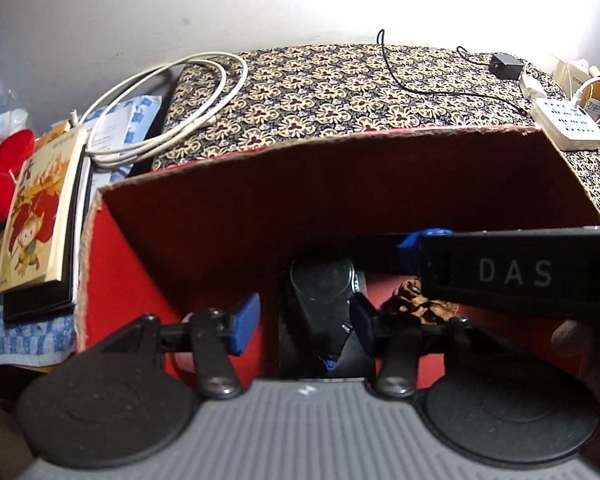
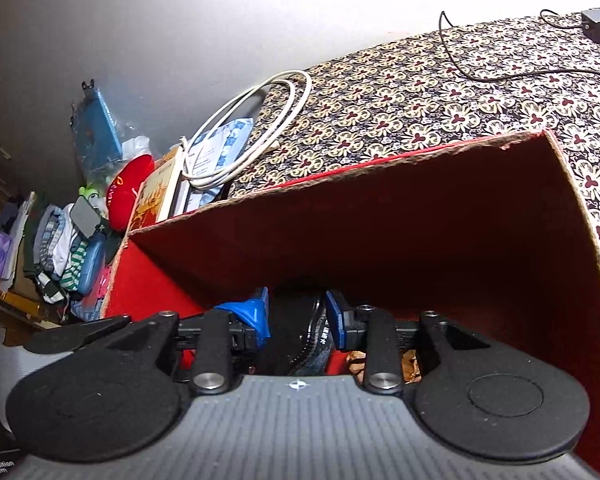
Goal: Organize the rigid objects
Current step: 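Lower the black round object beside the black device with the right gripper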
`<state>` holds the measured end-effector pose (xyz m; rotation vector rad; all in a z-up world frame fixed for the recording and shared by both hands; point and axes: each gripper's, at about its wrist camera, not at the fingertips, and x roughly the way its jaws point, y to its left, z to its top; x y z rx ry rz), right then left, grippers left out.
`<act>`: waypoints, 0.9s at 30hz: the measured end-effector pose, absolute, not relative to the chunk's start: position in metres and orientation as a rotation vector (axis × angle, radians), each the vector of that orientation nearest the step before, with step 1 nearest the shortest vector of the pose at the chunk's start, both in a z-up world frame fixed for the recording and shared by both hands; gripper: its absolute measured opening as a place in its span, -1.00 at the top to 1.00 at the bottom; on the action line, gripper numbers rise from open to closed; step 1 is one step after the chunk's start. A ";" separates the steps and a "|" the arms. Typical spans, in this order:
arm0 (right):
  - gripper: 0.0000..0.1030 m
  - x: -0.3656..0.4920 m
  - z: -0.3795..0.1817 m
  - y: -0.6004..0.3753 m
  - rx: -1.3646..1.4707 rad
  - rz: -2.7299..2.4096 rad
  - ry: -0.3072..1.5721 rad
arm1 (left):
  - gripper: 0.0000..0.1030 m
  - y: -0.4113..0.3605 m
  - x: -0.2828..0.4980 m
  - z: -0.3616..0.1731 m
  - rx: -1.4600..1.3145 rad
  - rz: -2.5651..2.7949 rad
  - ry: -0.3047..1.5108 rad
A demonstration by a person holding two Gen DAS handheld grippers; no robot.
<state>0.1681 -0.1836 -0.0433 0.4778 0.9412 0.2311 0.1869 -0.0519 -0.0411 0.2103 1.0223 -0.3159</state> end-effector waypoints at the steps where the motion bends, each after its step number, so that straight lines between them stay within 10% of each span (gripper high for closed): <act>1: 0.71 0.168 -0.043 -0.184 0.479 0.223 0.944 | -0.04 -0.052 0.187 -0.041 0.209 -0.311 1.023; 27: 0.71 0.165 -0.042 -0.185 0.469 0.133 0.933 | -0.11 -0.049 0.189 -0.041 0.196 -0.227 1.013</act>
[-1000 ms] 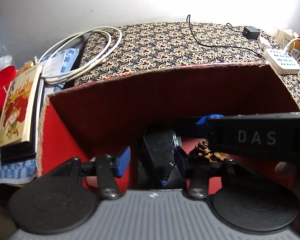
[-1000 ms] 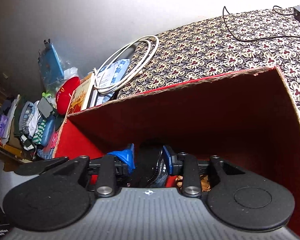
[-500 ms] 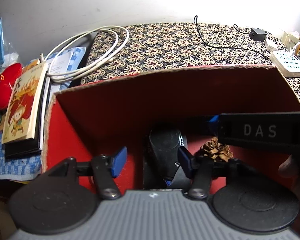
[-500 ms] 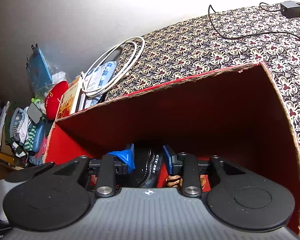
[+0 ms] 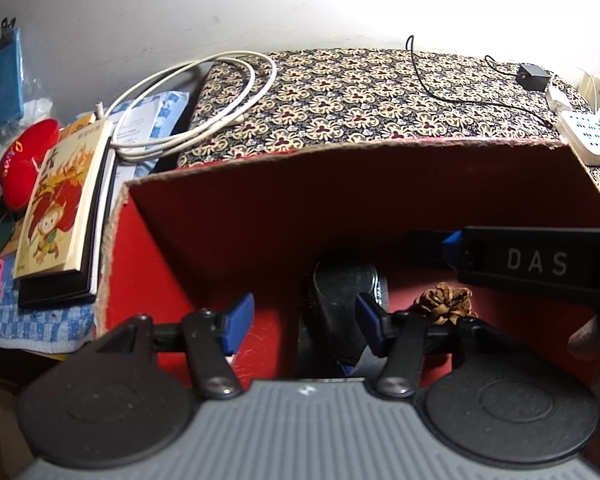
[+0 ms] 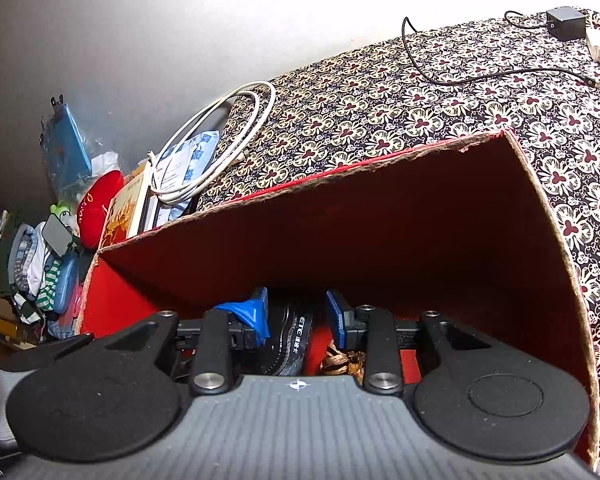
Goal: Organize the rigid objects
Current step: 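Lower the black round object beside the black device with the right gripper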
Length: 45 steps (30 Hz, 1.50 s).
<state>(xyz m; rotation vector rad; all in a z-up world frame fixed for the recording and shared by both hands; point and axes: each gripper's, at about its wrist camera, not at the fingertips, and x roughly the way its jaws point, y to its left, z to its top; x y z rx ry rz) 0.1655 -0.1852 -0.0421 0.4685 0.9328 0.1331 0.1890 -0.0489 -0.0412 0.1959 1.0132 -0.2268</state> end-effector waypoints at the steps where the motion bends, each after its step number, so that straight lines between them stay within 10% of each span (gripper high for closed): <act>1: 0.71 0.166 -0.042 -0.185 0.466 0.136 0.937 | -0.10 -0.049 0.189 -0.041 0.197 -0.225 1.013; 45: 0.71 0.160 -0.038 -0.187 0.465 0.130 0.877 | -0.12 -0.050 0.183 -0.039 0.221 -0.197 0.968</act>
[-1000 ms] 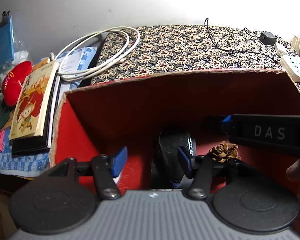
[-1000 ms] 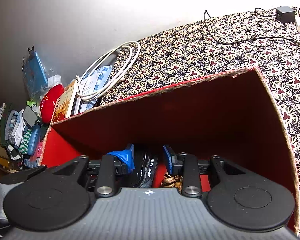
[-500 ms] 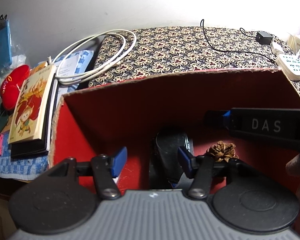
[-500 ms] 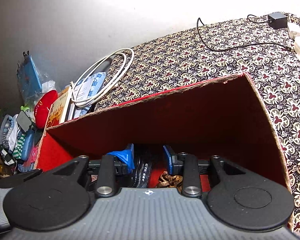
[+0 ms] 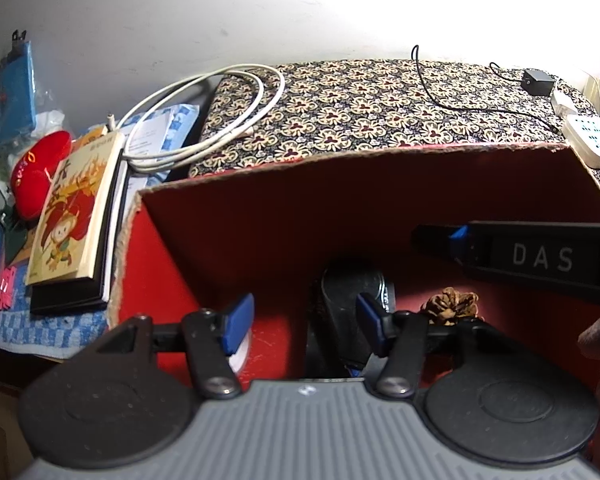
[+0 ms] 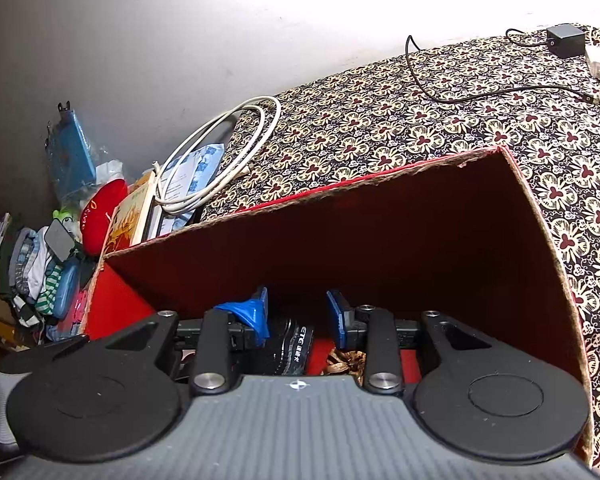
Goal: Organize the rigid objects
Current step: 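Lower the black round object beside the black device with the right gripper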
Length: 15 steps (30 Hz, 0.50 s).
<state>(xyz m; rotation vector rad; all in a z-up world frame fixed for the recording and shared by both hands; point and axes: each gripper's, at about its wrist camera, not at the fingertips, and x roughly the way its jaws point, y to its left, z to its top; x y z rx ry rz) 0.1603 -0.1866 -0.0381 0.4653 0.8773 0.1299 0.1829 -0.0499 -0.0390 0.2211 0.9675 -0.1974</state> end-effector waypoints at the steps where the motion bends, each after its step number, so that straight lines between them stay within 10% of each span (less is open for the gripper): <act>1: 0.71 0.160 -0.038 -0.188 0.472 0.128 0.876 | -0.12 -0.050 0.184 -0.039 0.222 -0.194 0.970; 15: 0.71 0.157 -0.038 -0.188 0.480 0.139 0.851 | -0.12 -0.050 0.183 -0.038 0.222 -0.152 0.958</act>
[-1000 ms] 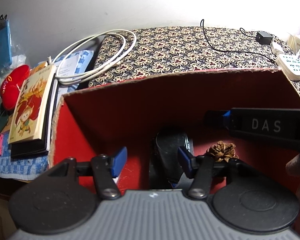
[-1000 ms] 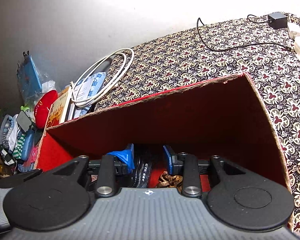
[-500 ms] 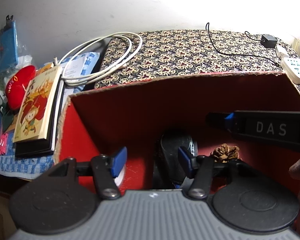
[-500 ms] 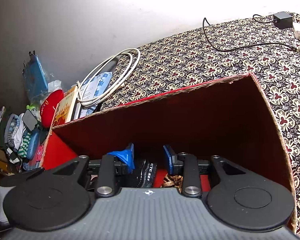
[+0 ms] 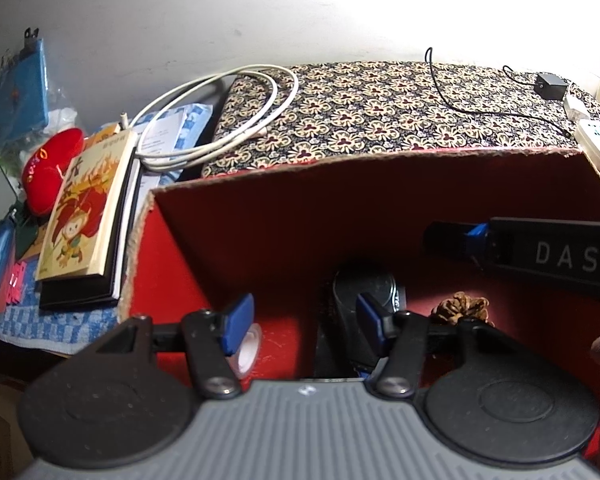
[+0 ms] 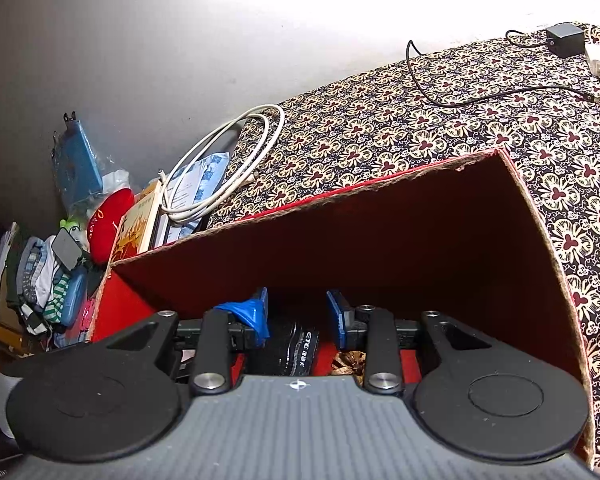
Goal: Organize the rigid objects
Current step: 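Lower the black round object beside the black device with the right gripper, then open the right gripper to release the black round object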
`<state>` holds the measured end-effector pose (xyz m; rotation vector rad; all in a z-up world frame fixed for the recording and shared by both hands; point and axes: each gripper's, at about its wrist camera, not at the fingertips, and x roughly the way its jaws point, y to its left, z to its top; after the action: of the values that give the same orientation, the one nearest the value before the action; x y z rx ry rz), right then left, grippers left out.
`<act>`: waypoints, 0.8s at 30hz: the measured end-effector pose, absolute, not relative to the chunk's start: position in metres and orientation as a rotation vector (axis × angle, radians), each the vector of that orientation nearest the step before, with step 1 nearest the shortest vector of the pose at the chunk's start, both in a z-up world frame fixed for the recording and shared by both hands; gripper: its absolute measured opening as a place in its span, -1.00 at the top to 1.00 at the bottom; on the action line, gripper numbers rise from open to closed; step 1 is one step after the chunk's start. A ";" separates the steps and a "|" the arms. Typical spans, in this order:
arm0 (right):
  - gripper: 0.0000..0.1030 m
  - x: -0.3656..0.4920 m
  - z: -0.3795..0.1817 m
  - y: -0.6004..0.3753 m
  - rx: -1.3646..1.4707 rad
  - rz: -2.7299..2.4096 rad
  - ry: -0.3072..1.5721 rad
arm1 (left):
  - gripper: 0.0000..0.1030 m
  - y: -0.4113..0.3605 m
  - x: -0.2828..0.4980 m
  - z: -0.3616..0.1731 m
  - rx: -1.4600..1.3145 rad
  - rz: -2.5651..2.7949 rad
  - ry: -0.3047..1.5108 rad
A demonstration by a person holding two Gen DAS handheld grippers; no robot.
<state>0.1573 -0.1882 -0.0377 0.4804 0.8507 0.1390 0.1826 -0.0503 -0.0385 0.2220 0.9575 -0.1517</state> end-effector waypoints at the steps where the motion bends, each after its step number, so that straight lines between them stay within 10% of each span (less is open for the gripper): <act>1: 0.71 0.157 -0.037 -0.188 0.478 0.141 0.849 | -0.12 -0.050 0.182 -0.038 0.224 -0.147 0.956; 24: 0.71 0.149 -0.030 -0.184 0.413 0.106 0.789 | -0.16 -0.053 0.178 -0.037 0.243 -0.156 0.926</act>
<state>0.1492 -0.1836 -0.0302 0.4131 0.7891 0.1064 0.1780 -0.0532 -0.0373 0.2427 0.9261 -0.1557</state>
